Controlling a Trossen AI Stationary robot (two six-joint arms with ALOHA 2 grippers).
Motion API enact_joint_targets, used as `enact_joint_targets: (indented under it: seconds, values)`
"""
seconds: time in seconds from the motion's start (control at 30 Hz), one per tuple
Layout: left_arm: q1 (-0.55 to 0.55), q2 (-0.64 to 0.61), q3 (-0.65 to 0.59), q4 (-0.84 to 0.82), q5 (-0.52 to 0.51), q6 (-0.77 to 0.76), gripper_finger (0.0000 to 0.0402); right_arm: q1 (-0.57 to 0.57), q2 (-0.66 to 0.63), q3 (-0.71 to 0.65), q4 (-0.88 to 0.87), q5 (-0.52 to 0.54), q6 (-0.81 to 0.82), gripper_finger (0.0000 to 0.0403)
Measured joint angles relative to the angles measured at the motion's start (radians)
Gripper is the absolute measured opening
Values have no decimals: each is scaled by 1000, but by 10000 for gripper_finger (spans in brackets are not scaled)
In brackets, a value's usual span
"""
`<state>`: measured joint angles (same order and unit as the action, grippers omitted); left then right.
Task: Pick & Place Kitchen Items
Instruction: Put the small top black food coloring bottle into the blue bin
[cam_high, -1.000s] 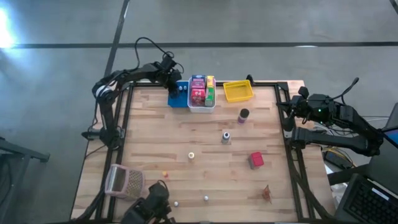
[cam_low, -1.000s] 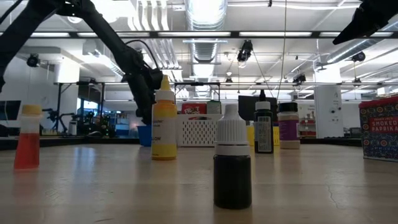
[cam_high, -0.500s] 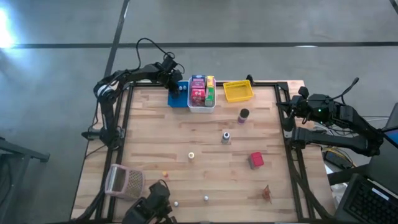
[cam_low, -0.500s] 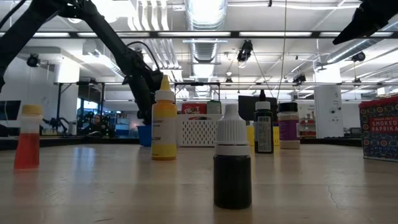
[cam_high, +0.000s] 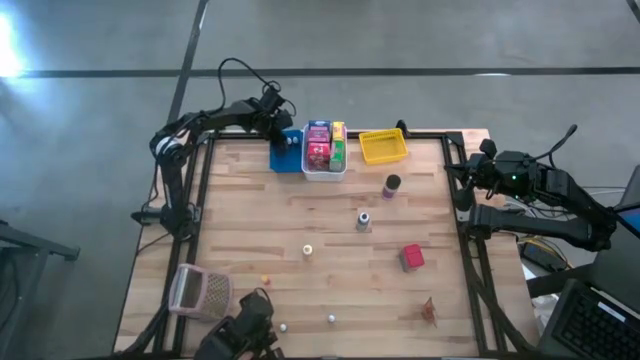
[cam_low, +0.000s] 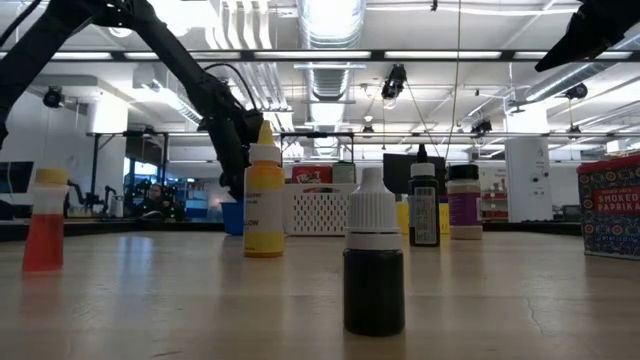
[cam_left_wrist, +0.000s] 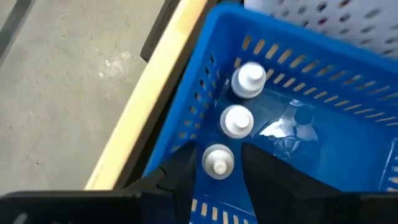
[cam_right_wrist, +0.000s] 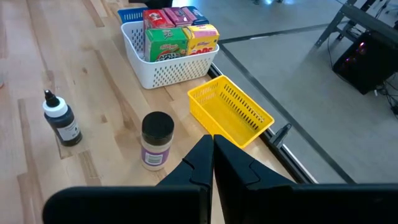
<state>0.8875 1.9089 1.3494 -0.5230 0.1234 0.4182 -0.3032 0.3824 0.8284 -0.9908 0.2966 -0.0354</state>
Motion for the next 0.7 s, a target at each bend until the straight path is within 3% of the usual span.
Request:
enact_joint_targets:
  seconds: [0.17,0.43,0.53,0.7]
  values:
    - [-4,-2,71,-89,14,-1,135,0,0,0,0,0,-1,8]
    - [-19,-31,270,-426,62,-14,135,0,0,0,0,0,-1,8]
    - [-50,-82,278,-468,128,-34,135,0,0,0,0,0,1,8]
    - [-146,-208,219,-472,131,-62,135,0,0,0,0,0,0,8]
